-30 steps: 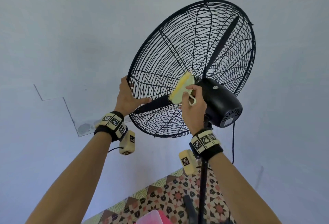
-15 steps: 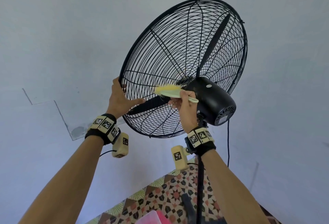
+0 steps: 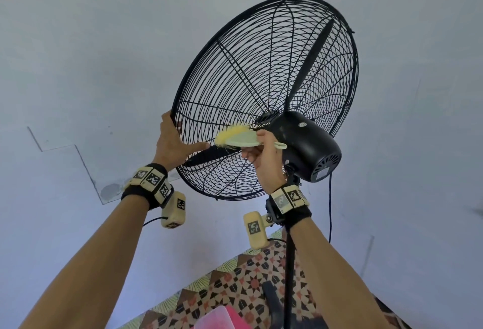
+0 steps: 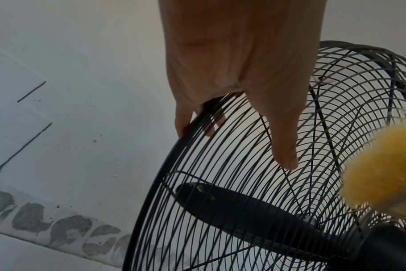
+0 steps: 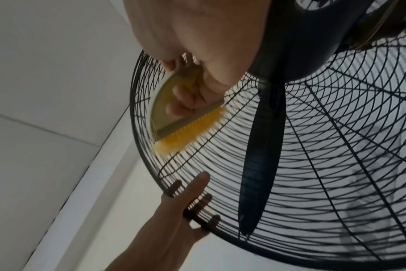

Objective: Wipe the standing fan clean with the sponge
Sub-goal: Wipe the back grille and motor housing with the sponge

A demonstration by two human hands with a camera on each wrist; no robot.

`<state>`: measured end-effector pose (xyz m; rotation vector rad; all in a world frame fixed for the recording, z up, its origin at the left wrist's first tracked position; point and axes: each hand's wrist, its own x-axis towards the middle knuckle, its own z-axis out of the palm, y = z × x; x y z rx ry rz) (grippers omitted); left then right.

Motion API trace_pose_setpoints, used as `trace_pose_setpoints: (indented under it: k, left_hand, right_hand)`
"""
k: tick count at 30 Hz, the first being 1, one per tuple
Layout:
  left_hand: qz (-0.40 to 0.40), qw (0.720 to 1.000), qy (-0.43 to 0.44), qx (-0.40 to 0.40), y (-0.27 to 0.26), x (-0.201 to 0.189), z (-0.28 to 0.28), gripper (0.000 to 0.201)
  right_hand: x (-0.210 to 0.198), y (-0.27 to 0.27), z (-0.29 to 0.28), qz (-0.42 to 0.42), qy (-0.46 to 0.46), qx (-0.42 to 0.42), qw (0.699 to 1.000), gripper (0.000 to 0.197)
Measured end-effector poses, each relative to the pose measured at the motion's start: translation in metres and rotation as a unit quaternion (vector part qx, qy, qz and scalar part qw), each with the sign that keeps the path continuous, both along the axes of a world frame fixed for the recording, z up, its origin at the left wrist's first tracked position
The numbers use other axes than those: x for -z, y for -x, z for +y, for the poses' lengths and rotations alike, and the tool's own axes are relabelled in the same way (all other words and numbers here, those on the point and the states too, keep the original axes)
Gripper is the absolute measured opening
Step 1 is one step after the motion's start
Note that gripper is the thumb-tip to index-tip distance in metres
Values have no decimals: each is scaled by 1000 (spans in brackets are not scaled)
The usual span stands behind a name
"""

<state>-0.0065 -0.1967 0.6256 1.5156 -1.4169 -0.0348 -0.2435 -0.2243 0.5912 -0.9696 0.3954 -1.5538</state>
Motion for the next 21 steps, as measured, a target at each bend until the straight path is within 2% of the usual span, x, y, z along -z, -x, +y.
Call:
trace_pose_setpoints:
  k: [2, 4, 6, 9, 14, 17, 21]
  left_hand:
    - [0, 1000, 3, 3, 1, 0, 1, 116]
    - [4, 1000, 6, 3, 2, 1, 1, 116]
    - [4, 1000, 6, 0, 2, 2, 1, 117]
    - [9, 1000, 2, -4, 1, 3, 1, 117]
    - [5, 1000, 0, -4, 0, 2, 1, 117]
    - [3, 1000, 5, 1, 2, 1, 2, 117]
    - [8, 1000, 5, -2, 2, 2, 2, 117]
  right_hand:
    - [2, 5, 0, -18, -12, 25, 999, 15]
    - [5, 8, -6, -35, -26, 86, 995, 13]
    - [5, 4, -10, -19, -29, 127, 991, 11]
    - [0, -6, -8, -27, -30, 107, 993, 9]
    - [-4, 6, -1, -65, -59, -13, 996, 12]
    - [1, 9, -5, -94, -82, 38, 991, 10]
    - [2, -12, -3, -46, -33, 93, 994, 7]
